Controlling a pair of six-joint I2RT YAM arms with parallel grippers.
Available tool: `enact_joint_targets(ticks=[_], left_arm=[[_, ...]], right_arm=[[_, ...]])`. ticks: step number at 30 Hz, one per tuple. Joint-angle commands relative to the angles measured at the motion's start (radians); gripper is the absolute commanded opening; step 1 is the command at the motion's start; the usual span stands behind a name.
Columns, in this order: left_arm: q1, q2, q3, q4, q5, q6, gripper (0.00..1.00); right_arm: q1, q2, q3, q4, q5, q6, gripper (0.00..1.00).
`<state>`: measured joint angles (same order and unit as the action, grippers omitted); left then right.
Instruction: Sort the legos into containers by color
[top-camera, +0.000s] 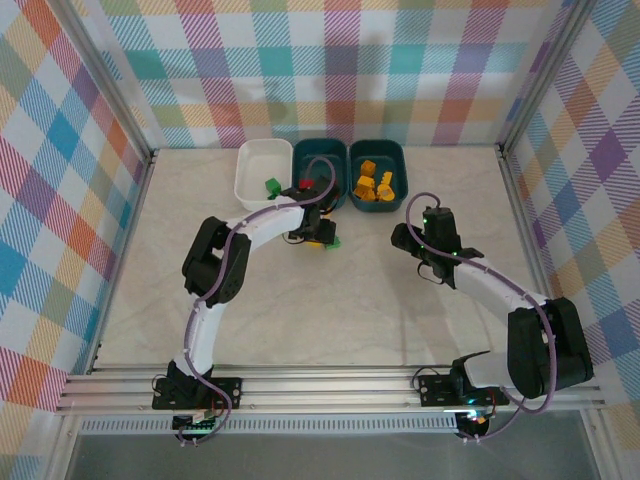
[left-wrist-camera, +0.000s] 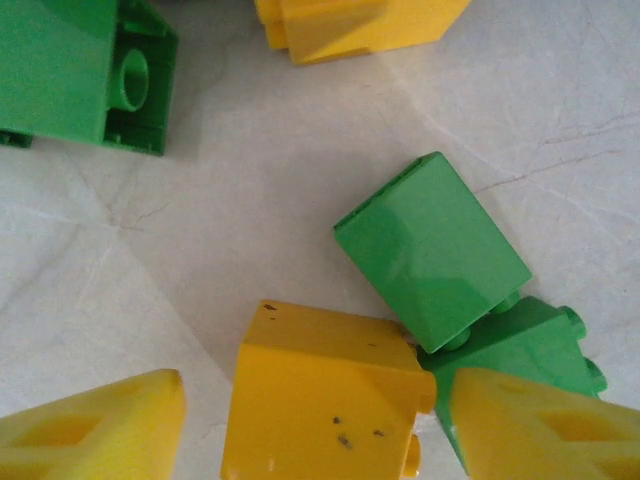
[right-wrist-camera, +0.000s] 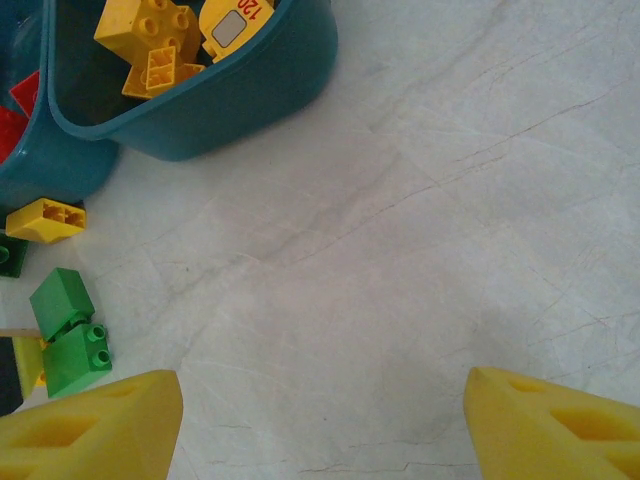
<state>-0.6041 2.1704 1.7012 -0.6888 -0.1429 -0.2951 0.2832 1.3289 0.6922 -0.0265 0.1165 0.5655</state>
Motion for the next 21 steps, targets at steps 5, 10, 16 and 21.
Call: enact_joint_targets(ticks=[5,10,16,21], left_arm=[[0.032,0.02,-0.004,0.005,0.039,0.025,0.53],[0.033,-0.008,-0.027,0.002,0.035,0.026,0.43],[0.033,-0.118,-0.036,-0.028,0.01,0.015,0.37],[0.033,-0.195,0.02,-0.049,0.039,-0.01,0.36]], right_arm=[[0.007,-0.001,-0.017,0.036,0.016,0.006,0.74],[0.007,0.01,-0.016,0.042,0.014,0.007,0.74],[0.008,0.019,-0.023,0.055,0.01,0.013,0.73],[0.028,0.044,-0.062,0.125,0.023,0.028,0.72]])
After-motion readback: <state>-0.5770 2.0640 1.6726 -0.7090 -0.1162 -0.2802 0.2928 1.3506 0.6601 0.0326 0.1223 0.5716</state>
